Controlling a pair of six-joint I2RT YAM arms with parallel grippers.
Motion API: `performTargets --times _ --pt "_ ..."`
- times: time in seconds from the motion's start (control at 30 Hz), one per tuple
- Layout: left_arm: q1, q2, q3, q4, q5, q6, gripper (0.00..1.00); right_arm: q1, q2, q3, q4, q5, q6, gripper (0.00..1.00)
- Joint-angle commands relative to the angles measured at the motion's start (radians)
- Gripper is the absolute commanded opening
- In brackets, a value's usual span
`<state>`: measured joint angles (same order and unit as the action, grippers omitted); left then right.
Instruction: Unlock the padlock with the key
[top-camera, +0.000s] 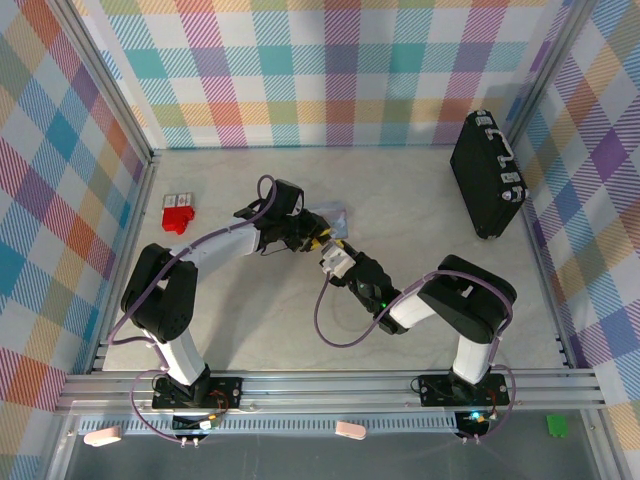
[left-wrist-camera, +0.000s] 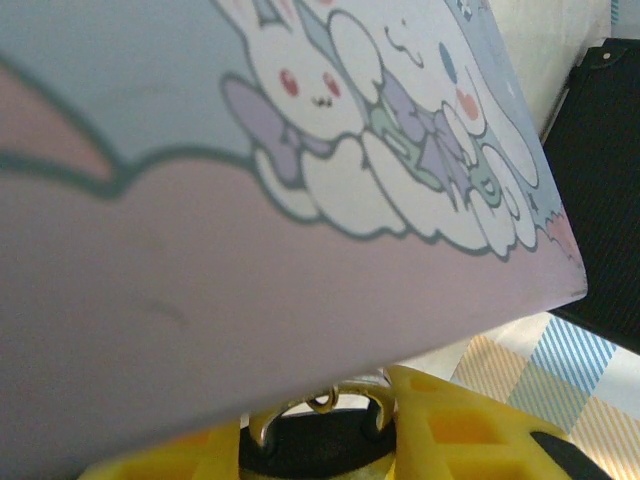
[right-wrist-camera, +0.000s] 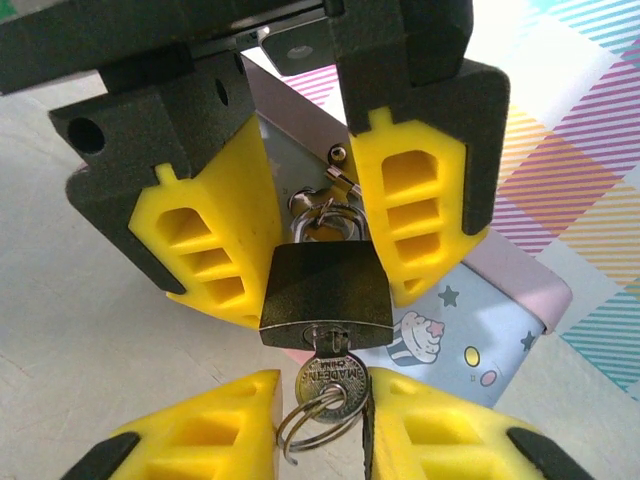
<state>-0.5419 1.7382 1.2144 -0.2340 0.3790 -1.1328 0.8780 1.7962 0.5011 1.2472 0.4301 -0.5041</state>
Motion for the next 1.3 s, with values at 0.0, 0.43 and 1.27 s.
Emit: performTargets --times 0.0,0.43,1.27 --pt "-0.017 0.002 0.002 -0.011 0.023 0.001 0.06 -0.001 -0.019 0.019 0.038 0.007 0.015 0.22" --pt "-0.027 0.004 0.0 -0.004 0.024 -0.001 0.05 -0.002 -0.083 0.021 -0.084 -0.023 0.205 0.11" --pt "-0.062 -0.01 -0.025 0.039 0.012 -0.018 0.05 -0.097 -0.196 -0.037 -0.19 -0.186 0.822 0.12"
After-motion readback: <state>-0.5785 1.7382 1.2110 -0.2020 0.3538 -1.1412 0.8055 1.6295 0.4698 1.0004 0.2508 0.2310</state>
